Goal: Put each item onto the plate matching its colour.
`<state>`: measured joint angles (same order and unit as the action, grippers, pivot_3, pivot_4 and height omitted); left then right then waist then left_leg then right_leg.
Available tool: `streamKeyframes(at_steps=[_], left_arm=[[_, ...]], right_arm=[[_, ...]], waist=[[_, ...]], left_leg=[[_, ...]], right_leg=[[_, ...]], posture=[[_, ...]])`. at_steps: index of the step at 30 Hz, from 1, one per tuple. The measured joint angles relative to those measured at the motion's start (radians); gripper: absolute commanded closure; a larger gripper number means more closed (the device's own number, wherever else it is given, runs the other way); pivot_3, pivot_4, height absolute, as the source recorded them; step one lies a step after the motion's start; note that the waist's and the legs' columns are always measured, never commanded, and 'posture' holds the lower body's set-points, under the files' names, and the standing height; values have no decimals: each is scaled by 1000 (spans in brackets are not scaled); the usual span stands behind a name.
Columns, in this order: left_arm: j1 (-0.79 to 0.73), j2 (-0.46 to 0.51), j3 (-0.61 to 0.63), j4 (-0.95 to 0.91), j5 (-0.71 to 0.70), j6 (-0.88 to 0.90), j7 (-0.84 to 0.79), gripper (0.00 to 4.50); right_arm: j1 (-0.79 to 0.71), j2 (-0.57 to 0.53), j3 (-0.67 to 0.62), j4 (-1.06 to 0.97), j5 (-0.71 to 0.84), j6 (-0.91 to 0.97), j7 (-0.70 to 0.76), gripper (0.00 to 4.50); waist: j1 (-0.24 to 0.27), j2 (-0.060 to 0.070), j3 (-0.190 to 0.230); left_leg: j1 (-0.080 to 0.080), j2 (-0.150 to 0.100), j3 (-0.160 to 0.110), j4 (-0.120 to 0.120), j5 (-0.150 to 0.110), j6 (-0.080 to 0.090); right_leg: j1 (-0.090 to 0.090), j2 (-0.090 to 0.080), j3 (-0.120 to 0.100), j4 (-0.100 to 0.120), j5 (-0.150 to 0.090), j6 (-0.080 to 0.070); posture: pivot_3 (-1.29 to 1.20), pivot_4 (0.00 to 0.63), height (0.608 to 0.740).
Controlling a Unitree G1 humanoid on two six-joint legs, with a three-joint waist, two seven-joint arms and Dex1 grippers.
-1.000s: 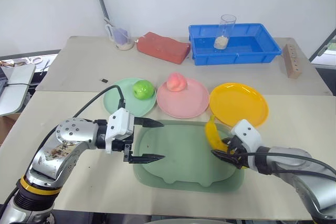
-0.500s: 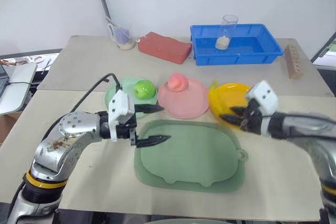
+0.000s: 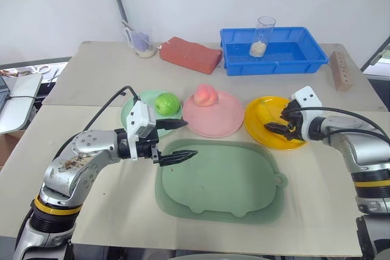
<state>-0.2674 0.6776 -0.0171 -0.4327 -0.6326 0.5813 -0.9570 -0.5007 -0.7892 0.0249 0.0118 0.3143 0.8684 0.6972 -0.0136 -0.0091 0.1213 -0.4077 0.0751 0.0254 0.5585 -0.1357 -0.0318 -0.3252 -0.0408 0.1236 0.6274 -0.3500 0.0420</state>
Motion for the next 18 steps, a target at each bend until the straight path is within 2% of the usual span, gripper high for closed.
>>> streamKeyframes(at_steps=[3, 5, 9, 13, 16, 18], left_arm=[[2, 16, 12, 0, 0, 17, 15, 0], [-8, 32, 61, 19, -16, 69, 56, 0], [-76, 55, 208, 190, 4, 104, 184, 0], [-86, 129, 322, 392, 93, 43, 250, 0], [-92, 148, 369, 555, 173, -56, 302, 0], [-129, 147, 400, 707, 241, -161, 397, 0]], right_arm=[[10, -17, -12, -19, 15, -8, 34, 26], [35, -54, -64, -59, 46, -8, 70, 26], [119, -87, -258, -90, 102, -69, 103, 26], [162, -69, -393, -83, 122, -123, 77, 26], [161, -36, -448, -40, 105, -203, 9, 26], [159, -10, -474, 57, 51, -323, -73, 26]], waist=[[0, 0, 0], [2, 1, 0], [1, -1, 1], [-14, 0, 1], [-17, 1, 0], [-15, 1, 0]], left_leg=[[0, 0, 0, 0, 0, 0], [0, 0, 0, 0, 0, 0], [2, 0, -2, 0, 0, 0], [3, 0, -1, -2, 0, 0], [3, 0, -1, -2, 0, 0], [5, 0, -1, -2, 0, 0]], right_leg=[[0, 0, 0, 0, 0, 0], [0, 0, 0, 0, 0, 0], [3, 0, -2, 0, 0, 1], [3, 0, 0, -1, 0, 0], [2, 0, -1, -1, 0, 0], [1, 0, -1, -1, 0, 0]], posture=[[0, 150, 740], [0, 150, 740], [0, 150, 740], [0, 150, 740], [0, 150, 740], [0, 150, 740]])
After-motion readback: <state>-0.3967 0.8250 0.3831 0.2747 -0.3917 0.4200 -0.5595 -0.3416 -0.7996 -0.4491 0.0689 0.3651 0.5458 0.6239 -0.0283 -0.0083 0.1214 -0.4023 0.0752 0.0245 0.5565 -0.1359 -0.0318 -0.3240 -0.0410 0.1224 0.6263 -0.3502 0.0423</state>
